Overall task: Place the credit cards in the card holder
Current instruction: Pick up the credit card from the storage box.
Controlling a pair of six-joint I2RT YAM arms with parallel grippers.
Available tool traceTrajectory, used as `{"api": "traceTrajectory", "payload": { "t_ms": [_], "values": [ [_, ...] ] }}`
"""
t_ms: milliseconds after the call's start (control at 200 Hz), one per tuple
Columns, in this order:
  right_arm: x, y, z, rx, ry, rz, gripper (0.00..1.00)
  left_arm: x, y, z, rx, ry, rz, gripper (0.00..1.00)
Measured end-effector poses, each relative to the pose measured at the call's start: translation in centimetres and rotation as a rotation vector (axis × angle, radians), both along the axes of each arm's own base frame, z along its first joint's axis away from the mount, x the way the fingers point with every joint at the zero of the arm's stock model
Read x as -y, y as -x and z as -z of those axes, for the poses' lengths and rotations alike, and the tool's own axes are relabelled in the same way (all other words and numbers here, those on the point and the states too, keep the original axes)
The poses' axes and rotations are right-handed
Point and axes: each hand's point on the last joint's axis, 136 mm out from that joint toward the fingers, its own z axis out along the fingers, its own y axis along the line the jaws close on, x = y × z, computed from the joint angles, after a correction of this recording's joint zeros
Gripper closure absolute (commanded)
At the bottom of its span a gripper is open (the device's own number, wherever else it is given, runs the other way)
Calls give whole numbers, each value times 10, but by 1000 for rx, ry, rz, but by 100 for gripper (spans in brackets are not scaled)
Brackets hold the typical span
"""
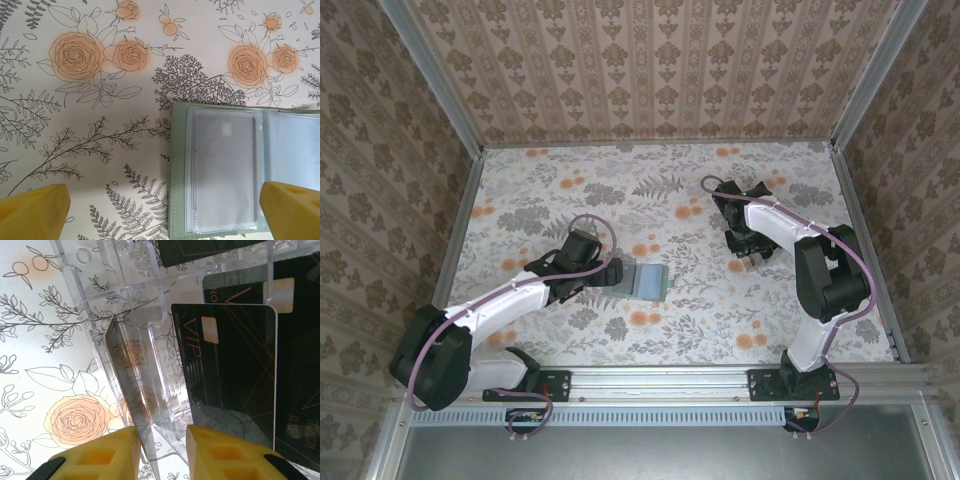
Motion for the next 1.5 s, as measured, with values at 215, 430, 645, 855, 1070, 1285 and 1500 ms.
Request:
{"api": "traceTrajectory", "payload": {
  "t_ms": [215,430,645,855,1070,1285,1500],
  "values": [
    [-2,-2,0,5,-8,-2,75,0,0,0,0,0,0,0],
    [-3,-4,1,9,-12,-15,84,0,0,0,0,0,0,0],
    [-4,-3,1,3,-20,-25,94,1,0,0,-2,3,3,0],
    [-8,-6,-2,5,-38,-40,100,1,0,0,-2,3,3,0],
    [-21,-18,-40,97,-75,-68,100,1,0,0,-2,2,2,0],
    [-75,-17,-99,263,-222,-151,100,0,0,0,1,-1,-1,0],
    [-182,10,-105,345,-570,-213,100,-7,-2,-4,14,-11,-33,0]
  ]
}}
